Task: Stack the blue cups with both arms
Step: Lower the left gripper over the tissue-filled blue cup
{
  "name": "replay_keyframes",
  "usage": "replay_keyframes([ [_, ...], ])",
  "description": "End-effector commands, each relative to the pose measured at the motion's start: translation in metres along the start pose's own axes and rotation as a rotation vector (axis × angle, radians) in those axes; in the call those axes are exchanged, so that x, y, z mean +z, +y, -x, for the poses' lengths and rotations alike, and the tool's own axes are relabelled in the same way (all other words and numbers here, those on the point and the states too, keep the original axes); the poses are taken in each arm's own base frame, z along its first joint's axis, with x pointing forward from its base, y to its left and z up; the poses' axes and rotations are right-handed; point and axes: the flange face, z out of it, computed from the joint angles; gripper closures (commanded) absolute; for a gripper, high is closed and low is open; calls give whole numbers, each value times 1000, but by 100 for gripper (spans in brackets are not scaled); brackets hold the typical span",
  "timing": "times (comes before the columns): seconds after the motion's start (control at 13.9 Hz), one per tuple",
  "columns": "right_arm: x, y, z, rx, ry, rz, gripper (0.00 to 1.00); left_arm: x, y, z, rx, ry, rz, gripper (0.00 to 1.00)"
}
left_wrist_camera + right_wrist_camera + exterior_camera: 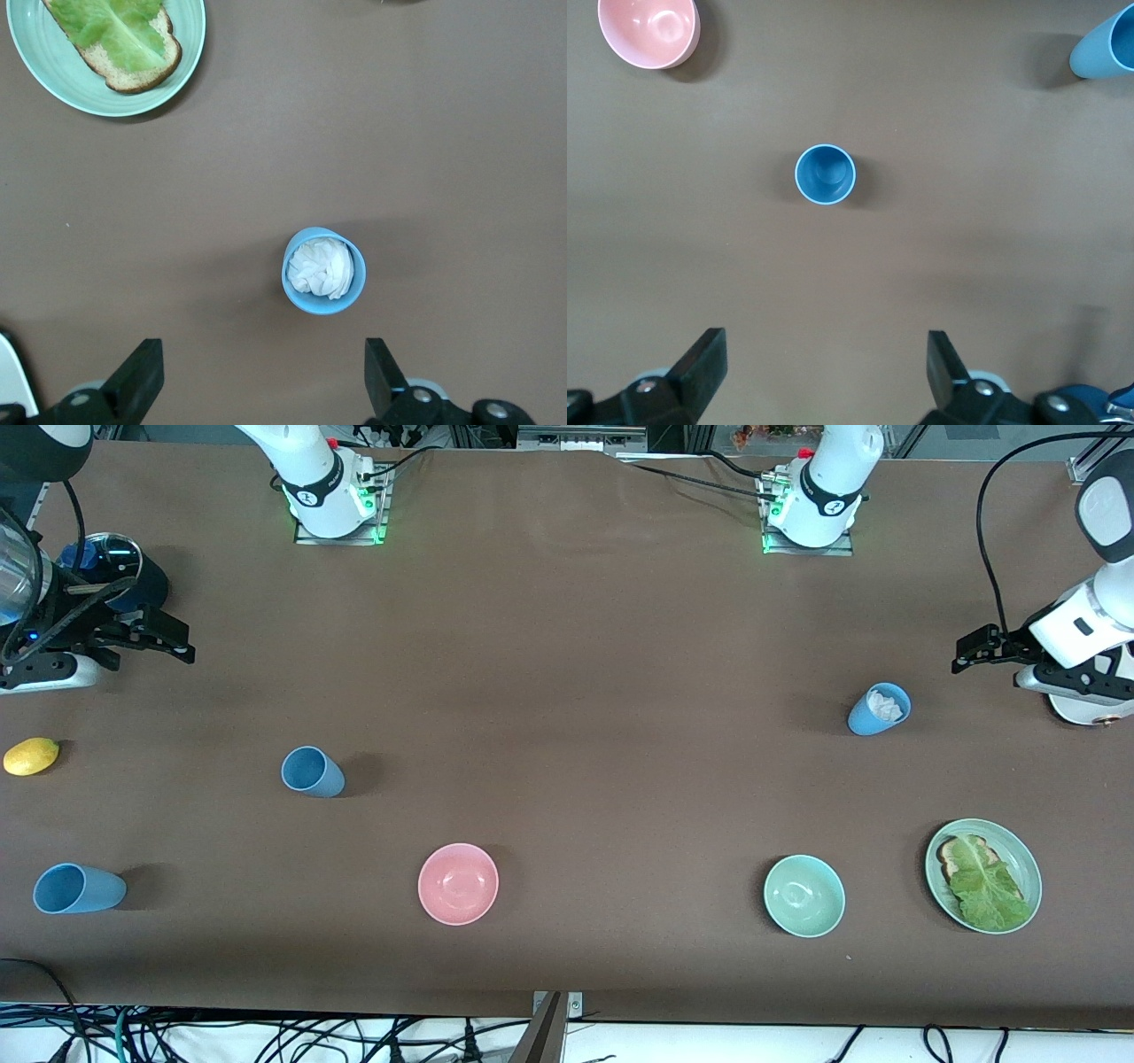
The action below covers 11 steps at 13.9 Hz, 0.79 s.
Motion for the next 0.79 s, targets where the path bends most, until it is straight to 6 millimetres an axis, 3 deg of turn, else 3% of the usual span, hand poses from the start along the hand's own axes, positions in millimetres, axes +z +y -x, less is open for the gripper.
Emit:
replay_keyframes([
  [0.0,-3,-1,1,-8,-4,11,0,17,6,12,28,35,-15,0],
  [0.72,-2,-1,1,-15,-10,24,0,90,20,36,35,114,-51,0],
])
